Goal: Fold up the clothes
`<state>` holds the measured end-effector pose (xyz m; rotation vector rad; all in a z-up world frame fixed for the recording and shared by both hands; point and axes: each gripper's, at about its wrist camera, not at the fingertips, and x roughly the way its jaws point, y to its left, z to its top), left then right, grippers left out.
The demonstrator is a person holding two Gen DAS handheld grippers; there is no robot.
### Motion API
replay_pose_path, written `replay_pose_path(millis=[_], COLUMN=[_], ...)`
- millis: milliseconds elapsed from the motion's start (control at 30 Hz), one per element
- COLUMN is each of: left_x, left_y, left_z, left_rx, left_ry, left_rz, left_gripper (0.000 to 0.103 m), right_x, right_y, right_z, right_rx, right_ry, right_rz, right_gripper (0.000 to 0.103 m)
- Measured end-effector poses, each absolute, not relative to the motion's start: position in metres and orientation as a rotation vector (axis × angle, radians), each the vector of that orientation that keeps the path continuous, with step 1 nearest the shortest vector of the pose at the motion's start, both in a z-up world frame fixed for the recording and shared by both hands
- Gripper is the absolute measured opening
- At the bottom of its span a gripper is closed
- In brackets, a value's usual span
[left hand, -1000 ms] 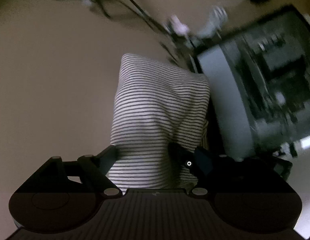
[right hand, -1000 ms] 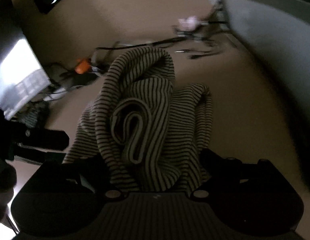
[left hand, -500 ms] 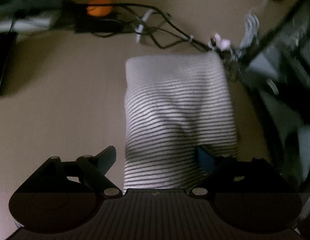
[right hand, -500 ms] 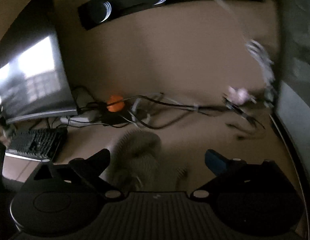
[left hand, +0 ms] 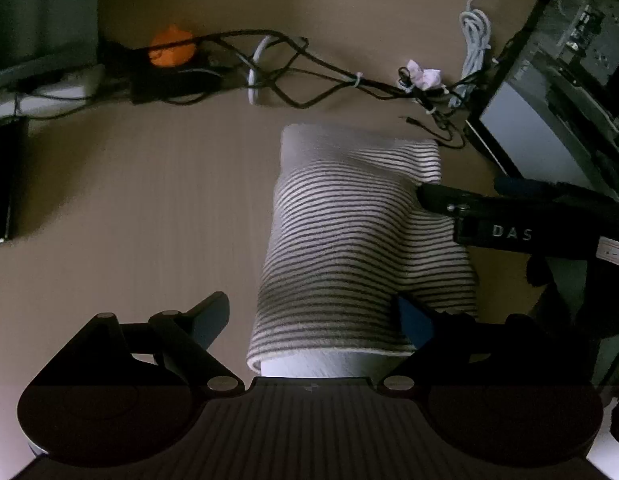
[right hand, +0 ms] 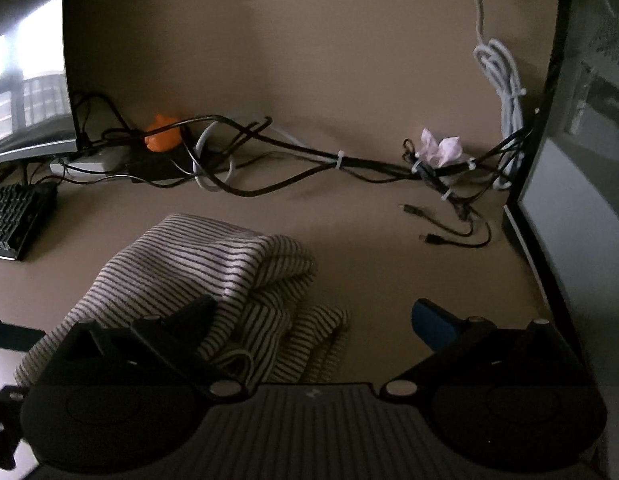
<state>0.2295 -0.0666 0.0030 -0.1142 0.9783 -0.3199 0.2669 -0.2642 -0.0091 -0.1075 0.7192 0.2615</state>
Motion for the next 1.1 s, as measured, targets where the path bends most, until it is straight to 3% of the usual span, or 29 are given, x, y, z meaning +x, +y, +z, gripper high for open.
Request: replay_pose_path(millis=[233, 467, 767, 1100], left_x=[0.226, 0.238, 0.269, 0.305], left_y=[-0.059, -0.041, -0.008, -0.042], left_z=[0.001, -0.004, -0.012, -0.026], left_rx=[-0.147, -0.303, -0.514, -0.449], left_ry=[0.982, 0.997, 1.012, 1.05], left_rz=[-0.38, -0.462, -0.535, -0.63], left_gripper=[0.094, 0.095, 0.096, 0.097], right_x=[0.23, 0.248, 0.292, 0.324], right_y=[-0.279, -0.297, -0.3, -0.301], right_z=[0.016, -0.009, -0.037, -0.051], right_rx=[-0.086, 0.357, 0.373, 0.631], right_ry=[0.668, 0.948, 1.081, 1.041], right_rz=[0.258, 0.407, 0.45, 0.567], right_gripper=[0.103, 0.103, 0.103, 0.103])
